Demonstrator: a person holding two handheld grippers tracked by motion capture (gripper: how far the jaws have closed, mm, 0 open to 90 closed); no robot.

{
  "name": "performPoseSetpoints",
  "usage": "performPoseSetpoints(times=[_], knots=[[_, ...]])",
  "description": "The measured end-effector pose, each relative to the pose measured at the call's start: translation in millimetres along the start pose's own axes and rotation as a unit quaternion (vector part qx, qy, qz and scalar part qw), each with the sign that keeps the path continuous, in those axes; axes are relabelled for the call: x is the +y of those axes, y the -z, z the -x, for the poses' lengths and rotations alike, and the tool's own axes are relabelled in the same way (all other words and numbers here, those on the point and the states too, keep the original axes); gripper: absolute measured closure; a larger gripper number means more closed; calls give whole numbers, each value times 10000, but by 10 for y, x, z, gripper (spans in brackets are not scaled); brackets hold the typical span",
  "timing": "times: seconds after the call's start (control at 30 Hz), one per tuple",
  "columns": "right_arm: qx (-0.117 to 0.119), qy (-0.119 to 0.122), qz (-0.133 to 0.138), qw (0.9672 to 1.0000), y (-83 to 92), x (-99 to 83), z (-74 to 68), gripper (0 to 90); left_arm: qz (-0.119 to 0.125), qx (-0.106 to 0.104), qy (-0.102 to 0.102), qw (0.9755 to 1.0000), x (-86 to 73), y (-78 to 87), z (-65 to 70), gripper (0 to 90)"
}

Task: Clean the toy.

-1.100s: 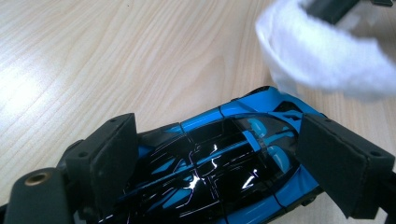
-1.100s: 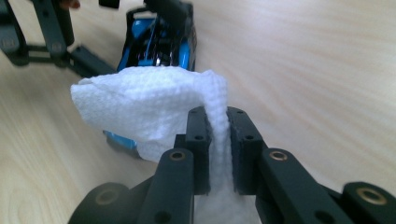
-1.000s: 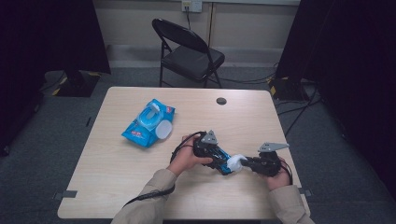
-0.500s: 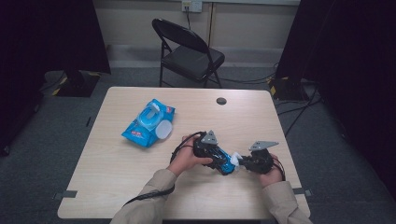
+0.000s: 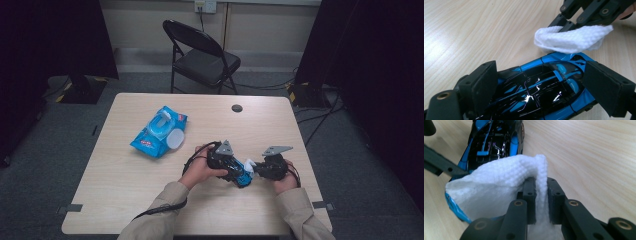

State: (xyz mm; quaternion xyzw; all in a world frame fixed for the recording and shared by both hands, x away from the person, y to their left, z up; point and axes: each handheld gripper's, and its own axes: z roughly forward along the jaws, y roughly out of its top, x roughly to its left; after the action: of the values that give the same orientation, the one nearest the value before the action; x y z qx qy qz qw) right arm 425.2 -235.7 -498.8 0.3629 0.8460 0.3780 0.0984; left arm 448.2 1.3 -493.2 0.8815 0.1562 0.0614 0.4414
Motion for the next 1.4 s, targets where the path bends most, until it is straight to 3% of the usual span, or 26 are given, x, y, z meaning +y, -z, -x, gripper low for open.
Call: performPoseSetpoints(times=[0.43,0.57,0.97,1.1,1.4], knots=[[34,-87,113,9999,-62,26,3,795,-101,6,-46,9999,28,-4,14,118],[37,-42,83,9999,-63,36,4,795,-227,-2,-129,9997,70,26,-6,167],[63,-68,117,9999,-62,25,11,795,-268,62,62,9996,45,62,-48,147],[67,-65,117,9999,-62,25,11,795,-394,110,-61,9991,33,28,-39,50],[36,-9,49,10000,-65,44,1,794,-274,111,-13,9996,10,14,-30,30]])
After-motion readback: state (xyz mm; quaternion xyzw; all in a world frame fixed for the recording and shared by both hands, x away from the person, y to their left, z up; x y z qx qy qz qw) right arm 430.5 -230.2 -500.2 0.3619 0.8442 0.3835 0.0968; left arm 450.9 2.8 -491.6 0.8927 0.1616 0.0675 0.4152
